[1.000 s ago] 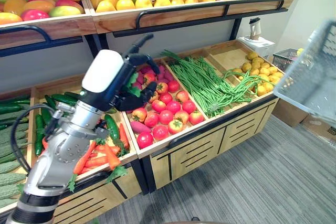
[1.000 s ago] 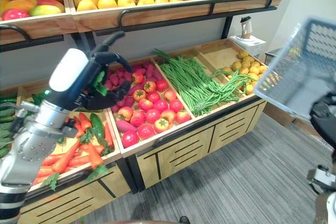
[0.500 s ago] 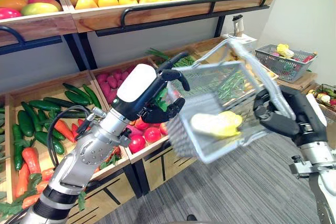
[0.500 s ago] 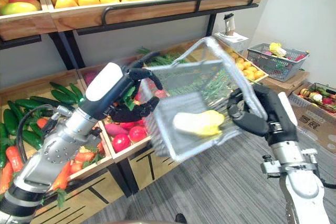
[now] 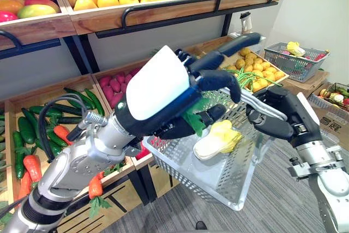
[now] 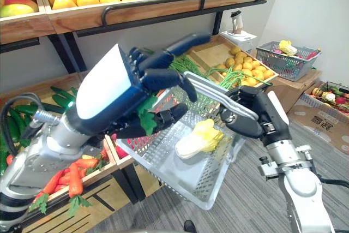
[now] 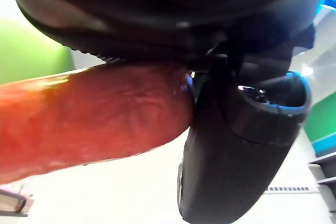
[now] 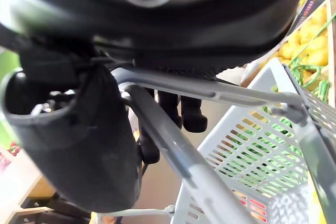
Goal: Pick vegetable in the basket
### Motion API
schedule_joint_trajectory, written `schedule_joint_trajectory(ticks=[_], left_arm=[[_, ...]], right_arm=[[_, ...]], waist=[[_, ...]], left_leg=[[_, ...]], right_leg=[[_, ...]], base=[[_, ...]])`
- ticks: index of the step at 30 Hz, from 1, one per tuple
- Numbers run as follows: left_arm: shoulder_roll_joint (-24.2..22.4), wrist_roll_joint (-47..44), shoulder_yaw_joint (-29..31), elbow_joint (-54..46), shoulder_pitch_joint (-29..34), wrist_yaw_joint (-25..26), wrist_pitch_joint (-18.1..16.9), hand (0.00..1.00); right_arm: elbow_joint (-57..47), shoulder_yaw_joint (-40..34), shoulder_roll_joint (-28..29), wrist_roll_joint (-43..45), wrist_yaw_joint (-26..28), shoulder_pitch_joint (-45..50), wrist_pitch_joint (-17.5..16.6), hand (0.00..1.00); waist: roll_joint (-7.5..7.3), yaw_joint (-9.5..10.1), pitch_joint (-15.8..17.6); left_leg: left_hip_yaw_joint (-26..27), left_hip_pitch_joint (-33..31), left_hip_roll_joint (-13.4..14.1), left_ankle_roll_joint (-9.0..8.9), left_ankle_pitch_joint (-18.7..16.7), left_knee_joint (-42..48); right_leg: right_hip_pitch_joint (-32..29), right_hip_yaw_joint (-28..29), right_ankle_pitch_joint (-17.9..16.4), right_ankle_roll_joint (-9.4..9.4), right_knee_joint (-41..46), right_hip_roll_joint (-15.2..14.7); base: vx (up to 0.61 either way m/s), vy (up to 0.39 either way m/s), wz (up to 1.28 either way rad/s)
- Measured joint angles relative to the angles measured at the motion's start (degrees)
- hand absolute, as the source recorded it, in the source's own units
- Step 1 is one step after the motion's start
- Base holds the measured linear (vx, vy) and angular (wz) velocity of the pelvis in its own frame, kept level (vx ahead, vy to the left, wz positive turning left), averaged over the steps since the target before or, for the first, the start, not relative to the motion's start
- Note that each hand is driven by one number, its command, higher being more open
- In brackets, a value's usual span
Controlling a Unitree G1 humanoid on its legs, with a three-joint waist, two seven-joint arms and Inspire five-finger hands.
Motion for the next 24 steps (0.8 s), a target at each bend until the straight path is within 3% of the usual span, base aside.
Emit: schedule_joint_trajectory(ticks=[9,18,24], left_arm=[[2.4,-2.8,-6.3,-0.6,-2.8,-0.2,-1.5,0.0],[4.5,-8.0,-11.4,-0.6,-4.0,-5.3,-2.9,0.0],[4.6,-10.7,-11.4,-0.6,1.2,-7.7,-2.7,0.0]], right_arm=[[0.0,7.3,-2.2,0.0,2.4,-3.0,0.0,0.0],[-0.1,9.4,-3.2,-0.7,3.4,-4.8,0.0,0.0],[-0.1,9.3,-4.5,-4.1,3.4,-4.8,0.0,0.0]], waist=[[0.32,-0.39,0.1],[0.48,-0.64,0.0],[0.88,-0.67,-0.2]], left_leg=[[1.5,0.1,0.0,-0.16,-0.3,0.6],[3.4,0.6,0.1,-0.26,-0.7,1.7],[3.2,0.5,0.1,-0.27,-0.7,1.8]], right_leg=[[-0.6,1.5,0.6,0.02,0.0,0.4],[-0.9,3.4,1.3,0.03,0.0,0.9],[-0.9,3.3,1.3,0.06,0.0,0.8]], base=[[0.01,0.003,-0.08],[0.0,-0.002,-0.12],[0.0,0.0,0.0]])
